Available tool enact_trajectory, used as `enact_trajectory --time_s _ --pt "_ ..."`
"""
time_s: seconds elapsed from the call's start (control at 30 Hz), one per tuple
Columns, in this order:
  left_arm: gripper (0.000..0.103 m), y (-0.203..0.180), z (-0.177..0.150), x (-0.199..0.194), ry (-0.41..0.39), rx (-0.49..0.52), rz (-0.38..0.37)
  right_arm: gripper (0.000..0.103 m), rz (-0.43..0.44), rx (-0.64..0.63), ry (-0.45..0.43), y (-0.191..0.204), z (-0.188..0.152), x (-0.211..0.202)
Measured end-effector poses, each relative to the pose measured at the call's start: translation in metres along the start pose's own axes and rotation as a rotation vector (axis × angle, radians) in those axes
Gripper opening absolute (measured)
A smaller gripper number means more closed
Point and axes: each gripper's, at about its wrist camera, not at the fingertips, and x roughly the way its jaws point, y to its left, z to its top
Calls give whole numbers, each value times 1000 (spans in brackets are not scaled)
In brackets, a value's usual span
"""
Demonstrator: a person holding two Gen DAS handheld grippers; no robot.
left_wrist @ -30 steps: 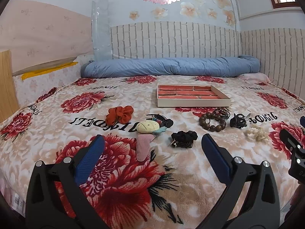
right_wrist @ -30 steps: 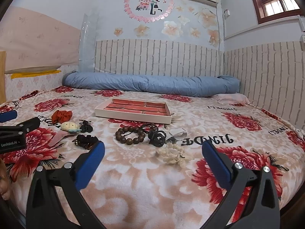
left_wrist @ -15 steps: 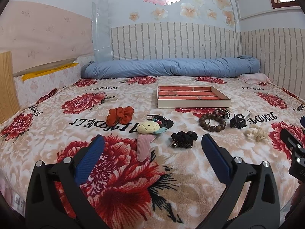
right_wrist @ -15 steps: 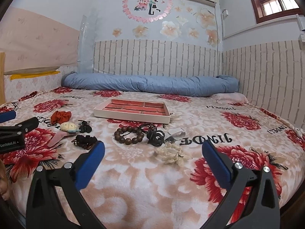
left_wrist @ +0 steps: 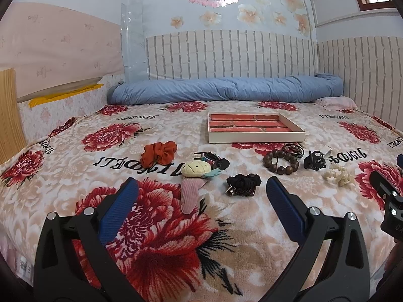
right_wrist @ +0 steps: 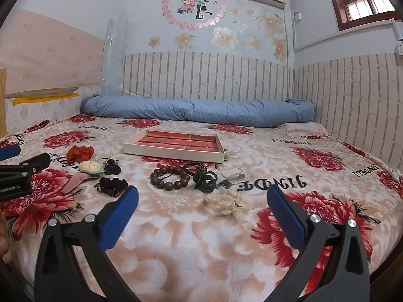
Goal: Organize jewelry
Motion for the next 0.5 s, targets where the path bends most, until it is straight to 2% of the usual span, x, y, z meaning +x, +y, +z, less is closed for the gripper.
enact_trajectory --time_s 0.5 --pt "98 -1 0 0 -4 3 2 99 0 1 2 1 0 0"
